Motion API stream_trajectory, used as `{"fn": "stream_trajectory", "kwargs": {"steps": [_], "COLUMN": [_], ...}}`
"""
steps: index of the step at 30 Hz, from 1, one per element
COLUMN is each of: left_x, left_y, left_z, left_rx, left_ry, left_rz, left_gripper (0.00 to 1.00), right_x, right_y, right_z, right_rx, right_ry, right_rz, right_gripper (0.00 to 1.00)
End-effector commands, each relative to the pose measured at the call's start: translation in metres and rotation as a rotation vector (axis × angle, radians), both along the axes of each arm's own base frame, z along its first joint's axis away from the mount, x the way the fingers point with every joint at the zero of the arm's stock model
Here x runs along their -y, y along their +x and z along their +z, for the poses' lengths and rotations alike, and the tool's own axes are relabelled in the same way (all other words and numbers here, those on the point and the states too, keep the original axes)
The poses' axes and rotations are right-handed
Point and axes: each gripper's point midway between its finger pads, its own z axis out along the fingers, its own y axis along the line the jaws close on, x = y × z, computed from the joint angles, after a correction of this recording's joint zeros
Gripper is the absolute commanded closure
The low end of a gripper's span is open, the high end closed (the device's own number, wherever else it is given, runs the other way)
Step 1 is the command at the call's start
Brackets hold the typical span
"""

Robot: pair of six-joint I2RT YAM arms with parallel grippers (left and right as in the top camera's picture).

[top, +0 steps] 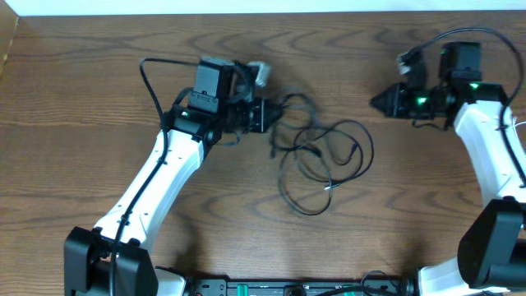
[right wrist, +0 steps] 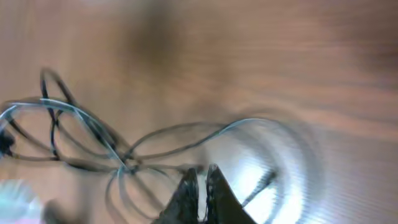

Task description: Untangle cables

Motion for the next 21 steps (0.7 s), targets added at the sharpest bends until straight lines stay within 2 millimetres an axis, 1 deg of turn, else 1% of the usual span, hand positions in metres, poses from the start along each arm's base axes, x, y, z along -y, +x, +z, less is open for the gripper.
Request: {"fn": "stream_trajectory", "kwargs": {"steps": [1,4,6,9,11,15,16,17,21], "left_x": [0.031,0.028,0.025,0.02,0.019,0.019,0.019,0.019,0.019], "left_y": [-0.043,-0.036,-0.031,-0.026,-0.026,-0.026,-0.026,-0.026,-0.026], "left_z": [0.051,0.043,0.035,0.024,0.021,0.022,0.022,0.022,0.022], "left_rx": [0.029,0.025,0.016,-0.005,-0.013,-0.013,-0.013,-0.013,-0.013], "left_ry": [-0.283,-0.239,-0.202,-0.148,-0.138,-0.139,-0.139,-0.139,-0.139], "left_rz": [-0.322,-0.271,-0.231,-0.178,-0.17,-0.17,-0.17,-0.17,-0.17], "left_gripper": [0.93,0.93,0.93,0.92,0.92,0.93,0.93,0.92,0.93], "right_x": [-0.043,-0.062,-0.076,-0.09,-0.093,-0.094,-0.094,-0.094,-0.094], "right_y": [-0.02,-0.029,-0.035,-0.042,-0.043,-0.04,-0.04,-0.04,-0.04], "right_z": [0.026,0.028,0.034,0.041,0.042,0.043,0.043,0.043,0.043], "right_rx": [0.091,0.092,0.116,0.147,0.166,0.198,0.202,0.201,0.2], "right_ry": [0.09,0.108,0.146,0.188,0.183,0.177,0.177,0.176,0.176], "right_rz": [0.205,0.266,0.326,0.388,0.41,0.423,0.426,0.426,0.426], "right_gripper": [0.94,0.94,0.94,0.93,0.93,0.93,0.94,0.99,0.99]}}
